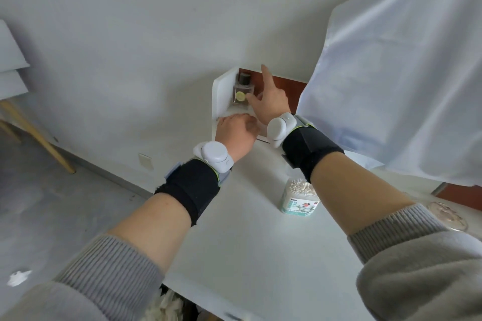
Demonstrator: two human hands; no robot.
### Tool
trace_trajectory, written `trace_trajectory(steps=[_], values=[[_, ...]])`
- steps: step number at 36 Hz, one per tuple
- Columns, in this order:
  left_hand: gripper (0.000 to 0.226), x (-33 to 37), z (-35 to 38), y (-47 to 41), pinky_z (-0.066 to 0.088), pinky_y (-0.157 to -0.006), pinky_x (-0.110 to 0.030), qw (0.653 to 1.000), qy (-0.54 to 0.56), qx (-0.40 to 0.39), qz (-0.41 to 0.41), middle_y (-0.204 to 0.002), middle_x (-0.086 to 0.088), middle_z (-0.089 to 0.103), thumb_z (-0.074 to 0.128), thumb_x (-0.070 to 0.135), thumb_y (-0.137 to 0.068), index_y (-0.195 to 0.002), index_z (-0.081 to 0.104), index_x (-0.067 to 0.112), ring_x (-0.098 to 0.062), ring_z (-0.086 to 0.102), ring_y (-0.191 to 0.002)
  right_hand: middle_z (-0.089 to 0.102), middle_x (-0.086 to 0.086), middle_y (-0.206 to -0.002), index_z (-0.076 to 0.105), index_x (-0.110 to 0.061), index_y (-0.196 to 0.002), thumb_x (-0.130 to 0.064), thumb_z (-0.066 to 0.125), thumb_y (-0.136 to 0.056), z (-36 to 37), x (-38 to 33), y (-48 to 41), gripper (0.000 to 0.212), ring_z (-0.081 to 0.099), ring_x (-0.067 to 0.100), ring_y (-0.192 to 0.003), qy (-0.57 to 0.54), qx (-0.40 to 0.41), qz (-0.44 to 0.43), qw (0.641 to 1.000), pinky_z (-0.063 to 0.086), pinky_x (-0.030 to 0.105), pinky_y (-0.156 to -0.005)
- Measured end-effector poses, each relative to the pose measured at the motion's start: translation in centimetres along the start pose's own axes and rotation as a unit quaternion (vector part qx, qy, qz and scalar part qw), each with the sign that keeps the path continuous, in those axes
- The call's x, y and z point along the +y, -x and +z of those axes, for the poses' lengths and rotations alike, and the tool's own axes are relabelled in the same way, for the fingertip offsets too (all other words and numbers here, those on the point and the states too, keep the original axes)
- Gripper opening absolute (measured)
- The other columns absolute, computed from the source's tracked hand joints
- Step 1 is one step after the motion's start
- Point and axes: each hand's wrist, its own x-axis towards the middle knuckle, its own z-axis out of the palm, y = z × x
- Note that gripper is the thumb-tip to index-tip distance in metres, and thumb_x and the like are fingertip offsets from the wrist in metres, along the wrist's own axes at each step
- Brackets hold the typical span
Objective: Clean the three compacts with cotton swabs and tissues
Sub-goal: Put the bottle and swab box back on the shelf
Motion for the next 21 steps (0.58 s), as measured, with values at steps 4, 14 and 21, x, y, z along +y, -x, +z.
trace_trajectory(steps=[4,14,21], values=[[0.026,0.7,-0.3,2.1,0.041,-0.097,-0.032,0.995,0.091,0.017,-0.024,-0.120,0.000,0.064,0.058,0.020,-0.087,-0.111,0.067,0.017,-0.019,0.057,-0.110,0.067,0.012,-0.093,0.036,-0.017,-0.140,-0.023,0.052,-0.090,-2.0,0.4,2.0,0.053,0.061,0.033,-0.092,0.013,0.017,-0.009,1.000,0.047,0.037,-0.078],[0.078,3.1,1.8,8.9,0.042,-0.098,-0.030,0.952,0.242,-0.183,-0.030,-0.128,0.007,0.047,0.070,0.053,-0.076,-0.140,0.034,0.025,-0.011,0.049,-0.116,0.069,0.003,-0.087,0.067,-0.021,-0.102,-0.027,0.053,-0.092,-8.8,3.7,9.0,0.018,0.065,0.023,-0.086,0.018,-0.035,0.009,0.999,0.050,0.032,-0.080],[0.104,4.5,4.8,11.0,0.047,-0.100,-0.042,0.921,0.294,-0.242,-0.087,-0.124,-0.005,0.052,0.083,0.019,-0.070,-0.149,0.016,0.029,-0.020,0.059,-0.111,0.066,0.008,-0.117,0.062,-0.009,-0.118,-0.025,0.048,-0.097,-10.9,5.0,14.3,0.030,0.057,0.024,-0.109,0.057,-0.146,0.041,0.987,0.043,0.031,-0.094]])
